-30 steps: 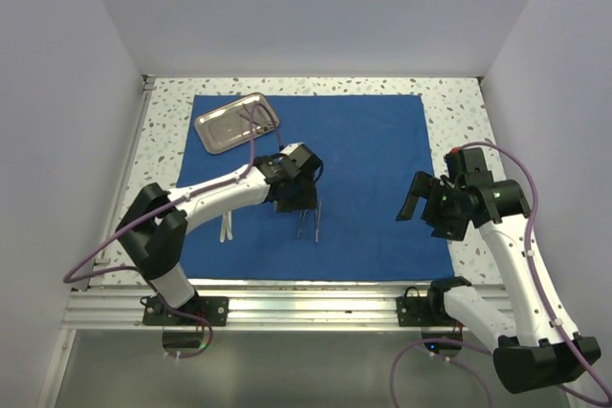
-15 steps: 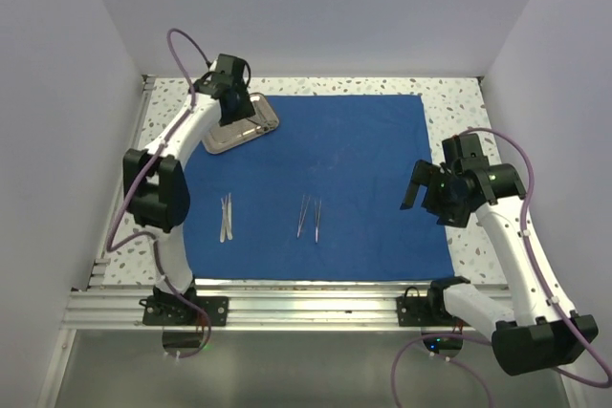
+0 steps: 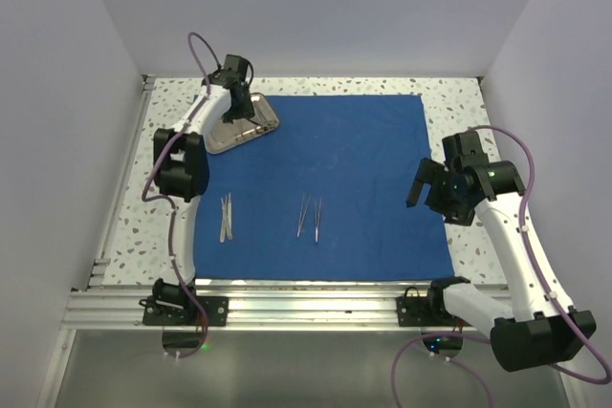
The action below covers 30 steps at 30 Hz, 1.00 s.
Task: Open and lay out the surgical kit
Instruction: Pick up the medical item from the container.
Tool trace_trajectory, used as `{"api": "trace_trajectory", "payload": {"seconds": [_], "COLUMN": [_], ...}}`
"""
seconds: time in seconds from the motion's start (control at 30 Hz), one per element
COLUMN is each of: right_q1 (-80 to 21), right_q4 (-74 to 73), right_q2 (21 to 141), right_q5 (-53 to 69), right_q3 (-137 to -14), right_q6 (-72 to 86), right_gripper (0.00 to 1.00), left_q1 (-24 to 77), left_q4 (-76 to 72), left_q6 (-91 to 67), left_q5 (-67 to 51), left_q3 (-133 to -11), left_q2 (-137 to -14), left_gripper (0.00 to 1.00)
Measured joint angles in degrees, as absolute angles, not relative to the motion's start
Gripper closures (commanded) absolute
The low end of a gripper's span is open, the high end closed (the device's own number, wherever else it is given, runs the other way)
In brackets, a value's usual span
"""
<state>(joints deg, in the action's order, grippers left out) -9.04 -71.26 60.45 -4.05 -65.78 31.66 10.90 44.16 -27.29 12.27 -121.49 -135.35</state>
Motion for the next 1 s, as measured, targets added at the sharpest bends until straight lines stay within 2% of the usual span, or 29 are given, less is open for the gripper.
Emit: {"api": "trace_trajectory", "payload": {"seconds": [0.17, 0.27, 0.37, 0.4, 0.7, 0.87, 1.0], "right_q1": [-8.91, -8.88, -8.86, -8.88, -8.6, -8.58, -8.56], "right_q4": [-71.2, -71.05, -70.94, -70.85, -70.5, -68.9, -67.46], "right_q2": [61.84, 62.85, 63.48, 63.55, 63.61, 63.61, 63.61], "right_q5": [-5.02, -5.04, -5.04, -5.04, -4.86, -3.25, -0.64], "right_q3": [-65.78, -65.78, -65.78, -65.78, -65.78, -65.54, -64.64], "right_q6": [32.1, 32.29, 32.4, 32.42, 32.42, 32.38, 32.42], "right_gripper": [0.02, 0.02, 0.02, 0.02, 0.01, 0.02, 0.02], "left_q1": [10.9, 10.9, 10.81, 10.74, 10.0, 10.57, 15.14], "left_q4": [44.18, 44.21, 43.83, 43.79, 41.19, 40.66, 41.01], "left_q6": [-26.37, -25.91, -25.52, -25.41, -24.86, -25.89, -27.79], "left_q5": [12.19, 12.23, 12.51, 12.64, 11.97, 9.74, 9.63], "left_q3": [-121.67, -121.67, -121.67, -121.67, -118.06, -108.92, -98.83], "left_q2": [-137.97, -139.24, -139.5, -139.5, -137.64, -131.07, -122.02], "left_gripper": [0.54, 0.62, 0.8, 1.0, 1.0, 1.0, 1.0]}}
